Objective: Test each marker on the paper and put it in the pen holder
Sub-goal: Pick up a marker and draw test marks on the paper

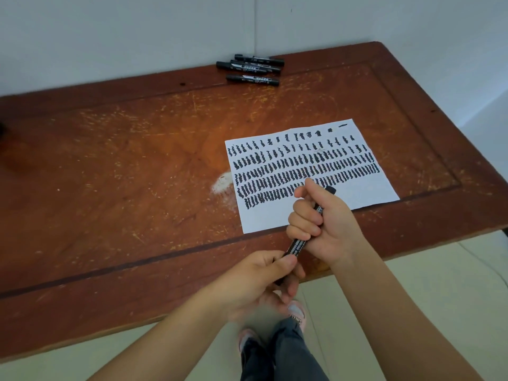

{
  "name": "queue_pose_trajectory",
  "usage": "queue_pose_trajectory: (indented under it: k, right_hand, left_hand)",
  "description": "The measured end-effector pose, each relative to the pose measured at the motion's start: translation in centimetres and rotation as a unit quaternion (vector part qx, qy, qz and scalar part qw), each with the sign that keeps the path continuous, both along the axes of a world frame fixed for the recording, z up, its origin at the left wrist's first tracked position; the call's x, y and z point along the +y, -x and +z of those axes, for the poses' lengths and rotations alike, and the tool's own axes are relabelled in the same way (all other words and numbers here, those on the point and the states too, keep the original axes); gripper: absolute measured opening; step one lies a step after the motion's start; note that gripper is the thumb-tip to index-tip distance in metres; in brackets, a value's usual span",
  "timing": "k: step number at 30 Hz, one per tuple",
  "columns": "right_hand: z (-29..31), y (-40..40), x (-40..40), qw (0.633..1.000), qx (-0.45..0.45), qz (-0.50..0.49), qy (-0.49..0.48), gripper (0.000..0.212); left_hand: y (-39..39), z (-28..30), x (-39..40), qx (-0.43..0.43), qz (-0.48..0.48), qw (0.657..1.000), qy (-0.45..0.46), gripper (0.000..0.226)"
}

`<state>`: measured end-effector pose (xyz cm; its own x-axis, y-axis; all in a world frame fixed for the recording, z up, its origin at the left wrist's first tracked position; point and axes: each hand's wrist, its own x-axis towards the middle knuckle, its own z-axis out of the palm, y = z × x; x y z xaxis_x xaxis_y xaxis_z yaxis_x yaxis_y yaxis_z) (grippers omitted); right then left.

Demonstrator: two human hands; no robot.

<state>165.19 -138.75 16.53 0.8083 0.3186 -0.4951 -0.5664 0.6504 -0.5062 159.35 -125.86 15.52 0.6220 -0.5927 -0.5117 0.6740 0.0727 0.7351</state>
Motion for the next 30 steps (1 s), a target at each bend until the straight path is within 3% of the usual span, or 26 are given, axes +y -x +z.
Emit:
queue_pose_trajectory:
  k: [5, 13, 16, 21, 22, 23, 26, 30]
  right_hand:
    - [0.3, -0.2, 0.5, 0.999, 0.013, -0.011, 0.032, 0.043]
    - [-0.6, -1.2, 0.8, 0.995, 0.082, -0.017, 0.054, 0.039]
    - [-0.5, -1.7, 1.0, 0.995, 0.085, -0.02, 0.045, 0.039]
    - [0.2, -2.0, 1.6, 0.995, 0.081, -0.028, 0.04, 0.039]
    - [0.3, -2.1, 1.7, 0.996, 0.081, -0.03, 0.039, 0.039]
    - [0.5, -2.1, 1.7, 0.996, 0.08, -0.029, 0.038, 0.039]
    - [0.9, -2.1, 1.9, 0.997, 0.071, -0.015, 0.035, 0.038]
    - [1.6, -2.1, 2.2, 0.997, 0.068, 0.019, 0.018, 0.038]
  left_hand:
    - [0.0, 0.5, -0.6, 0.057, 0.034, 0.998, 0.016, 0.025]
    - [0.2, 0.7, -1.9, -0.024, 0.054, 0.985, -0.161, 0.033]
    - [0.0, 1.0, -2.0, -0.136, 0.033, 0.951, -0.274, 0.034]
    - [-0.5, 1.8, -1.7, -0.289, -0.043, 0.846, -0.445, 0.036]
    - [-0.5, 1.9, -1.6, -0.29, -0.048, 0.846, -0.444, 0.035]
    - [-0.5, 2.0, -1.4, -0.271, -0.039, 0.867, -0.416, 0.035]
    - [-0.2, 2.6, -0.8, -0.134, 0.029, 0.96, -0.245, 0.034]
    - [0.3, 2.7, -0.1, -0.037, 0.054, 0.991, -0.117, 0.033]
